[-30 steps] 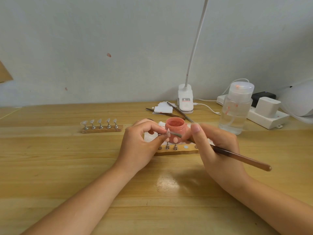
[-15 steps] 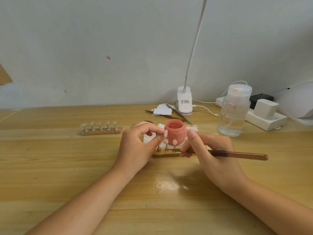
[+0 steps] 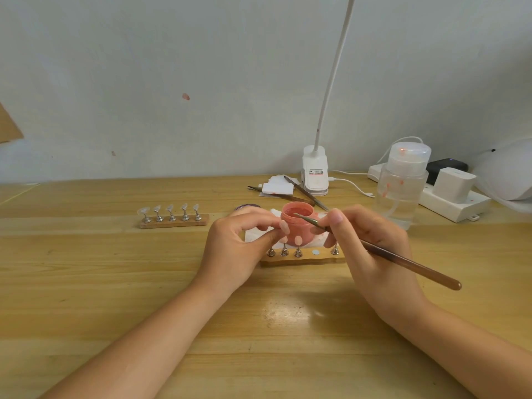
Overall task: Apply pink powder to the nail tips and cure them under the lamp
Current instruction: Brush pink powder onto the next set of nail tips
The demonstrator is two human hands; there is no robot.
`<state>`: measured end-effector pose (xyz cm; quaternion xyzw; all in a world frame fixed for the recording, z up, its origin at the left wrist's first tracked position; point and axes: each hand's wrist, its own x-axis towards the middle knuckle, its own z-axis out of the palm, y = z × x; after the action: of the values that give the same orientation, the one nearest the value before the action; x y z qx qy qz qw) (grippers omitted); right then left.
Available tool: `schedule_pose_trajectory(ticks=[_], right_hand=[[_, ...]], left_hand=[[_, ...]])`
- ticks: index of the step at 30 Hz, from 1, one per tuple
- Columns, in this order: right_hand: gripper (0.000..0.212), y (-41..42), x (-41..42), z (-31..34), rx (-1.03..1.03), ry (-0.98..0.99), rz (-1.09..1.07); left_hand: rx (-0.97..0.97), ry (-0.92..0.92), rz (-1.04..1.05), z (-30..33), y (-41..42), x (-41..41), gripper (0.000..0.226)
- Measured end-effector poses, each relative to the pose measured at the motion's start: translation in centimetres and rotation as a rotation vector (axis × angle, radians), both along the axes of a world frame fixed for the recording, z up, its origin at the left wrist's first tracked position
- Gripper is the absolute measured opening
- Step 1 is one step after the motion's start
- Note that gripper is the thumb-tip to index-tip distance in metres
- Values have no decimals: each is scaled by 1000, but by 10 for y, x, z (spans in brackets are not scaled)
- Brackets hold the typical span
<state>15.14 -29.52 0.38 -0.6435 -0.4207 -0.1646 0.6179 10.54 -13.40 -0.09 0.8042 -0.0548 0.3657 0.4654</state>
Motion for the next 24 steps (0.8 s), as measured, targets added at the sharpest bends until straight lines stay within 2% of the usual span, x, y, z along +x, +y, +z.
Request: schedule_pose_trajectory(ticks=[7,10,14,19,24], right_hand=[[29,3,-1,-2,16,97,61],[36,2,-1,-3,55,167,68],[31,5,-1,-2,41,87,39],[37,3,-2,-4,37,157,74],[33,4,-1,-3,-11,87,19]], left_hand=[[-2,-15,-6,-1,0,1,22],[-35,-8,-23,-1,0,1,12],[-42,14,-22,-1,0,1,15],[-76,21,-35,-2,0,1,9],[-43,23,-22,-2,-1,2,11]])
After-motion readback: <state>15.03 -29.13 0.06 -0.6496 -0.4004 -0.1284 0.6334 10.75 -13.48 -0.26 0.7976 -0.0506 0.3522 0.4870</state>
